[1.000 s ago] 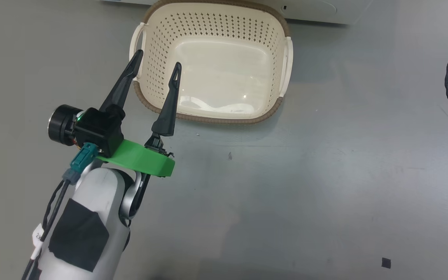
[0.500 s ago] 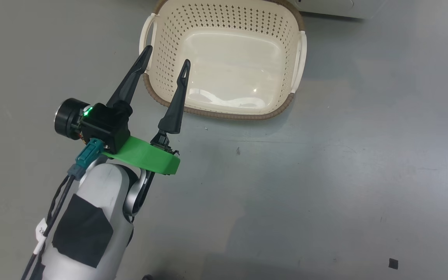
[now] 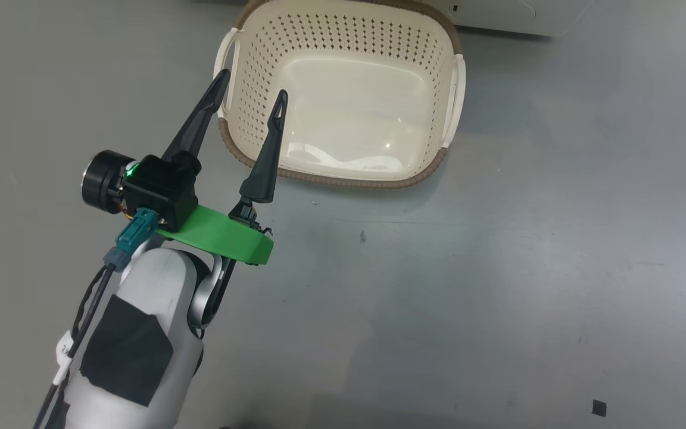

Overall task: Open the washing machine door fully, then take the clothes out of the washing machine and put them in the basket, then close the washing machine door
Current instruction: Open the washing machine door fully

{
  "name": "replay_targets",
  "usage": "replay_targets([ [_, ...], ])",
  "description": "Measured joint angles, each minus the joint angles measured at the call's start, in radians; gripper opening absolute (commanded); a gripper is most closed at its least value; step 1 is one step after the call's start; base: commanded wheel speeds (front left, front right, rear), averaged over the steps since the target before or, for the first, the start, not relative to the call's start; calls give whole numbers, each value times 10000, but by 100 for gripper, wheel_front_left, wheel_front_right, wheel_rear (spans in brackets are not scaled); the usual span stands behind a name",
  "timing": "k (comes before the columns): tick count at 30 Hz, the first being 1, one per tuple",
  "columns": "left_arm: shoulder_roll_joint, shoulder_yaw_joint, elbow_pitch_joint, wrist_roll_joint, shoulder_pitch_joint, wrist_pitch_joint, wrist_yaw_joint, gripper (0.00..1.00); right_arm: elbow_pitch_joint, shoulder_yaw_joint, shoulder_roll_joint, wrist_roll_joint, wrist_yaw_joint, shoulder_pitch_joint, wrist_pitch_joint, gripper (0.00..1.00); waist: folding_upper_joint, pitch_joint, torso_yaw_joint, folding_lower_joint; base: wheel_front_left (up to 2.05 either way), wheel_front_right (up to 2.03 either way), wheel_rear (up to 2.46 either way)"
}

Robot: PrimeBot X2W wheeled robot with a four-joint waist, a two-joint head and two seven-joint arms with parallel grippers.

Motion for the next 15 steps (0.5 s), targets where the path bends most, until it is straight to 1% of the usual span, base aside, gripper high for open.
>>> replay_targets([
  [5,-17,13,96,0,-1,0,-48,100,209,8,-21,234,132,79,439,0,0,-200,-55,0,0,0,0],
  [8,-19,35,165,2,0,0,-84,100,270,8,-19,431,267,180,702,0,0,-331,-93,0,0,0,0],
  [15,-35,44,316,6,16,0,-98,100,416,-33,-27,629,393,420,1174,0,0,-628,-161,0,0,0,0],
])
